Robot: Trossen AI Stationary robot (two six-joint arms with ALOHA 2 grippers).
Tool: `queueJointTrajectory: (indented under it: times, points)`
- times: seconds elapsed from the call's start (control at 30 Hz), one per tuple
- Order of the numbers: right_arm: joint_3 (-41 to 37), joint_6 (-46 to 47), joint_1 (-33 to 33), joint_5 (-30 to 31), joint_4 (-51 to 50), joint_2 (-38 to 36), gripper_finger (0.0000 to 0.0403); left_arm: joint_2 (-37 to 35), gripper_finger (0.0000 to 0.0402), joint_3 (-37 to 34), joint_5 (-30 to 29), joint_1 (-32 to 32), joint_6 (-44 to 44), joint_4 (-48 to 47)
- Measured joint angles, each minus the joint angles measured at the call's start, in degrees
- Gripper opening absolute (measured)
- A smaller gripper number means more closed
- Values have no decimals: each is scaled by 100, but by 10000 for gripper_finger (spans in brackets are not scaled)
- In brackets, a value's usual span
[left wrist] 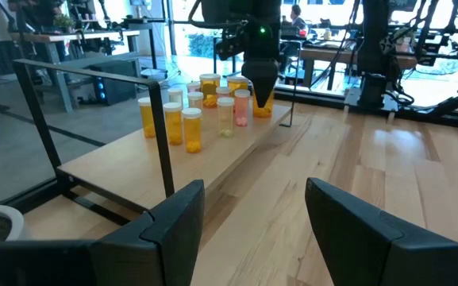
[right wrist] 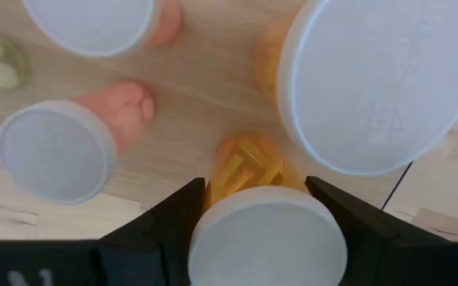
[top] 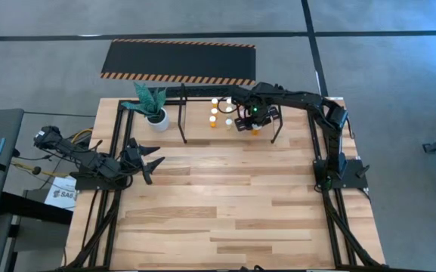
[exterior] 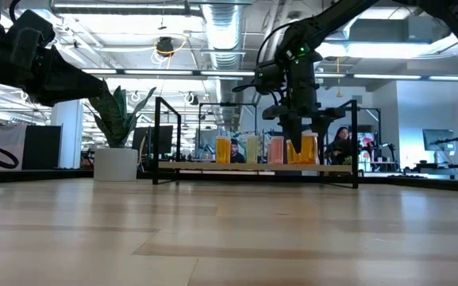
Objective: Pick and place medicine bottles onto shelf by color
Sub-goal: Put the big orange pill bottle aligned with the other big orange pill bottles on the shelf
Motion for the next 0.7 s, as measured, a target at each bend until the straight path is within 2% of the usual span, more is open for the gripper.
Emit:
queueJointTrajectory:
  times: [0.33, 0.5, 0.7]
  points:
    - [2, 207, -4, -8, 45, -2, 247, 0, 208, 0, 0, 0, 0, 0]
    - [2, 355, -7, -8, 17, -4, 282, 2, 208, -1, 0, 0, 0, 0]
    - [7, 601, -4, -19, -129, -6, 342, 2, 208, -1, 0, 0, -1, -1]
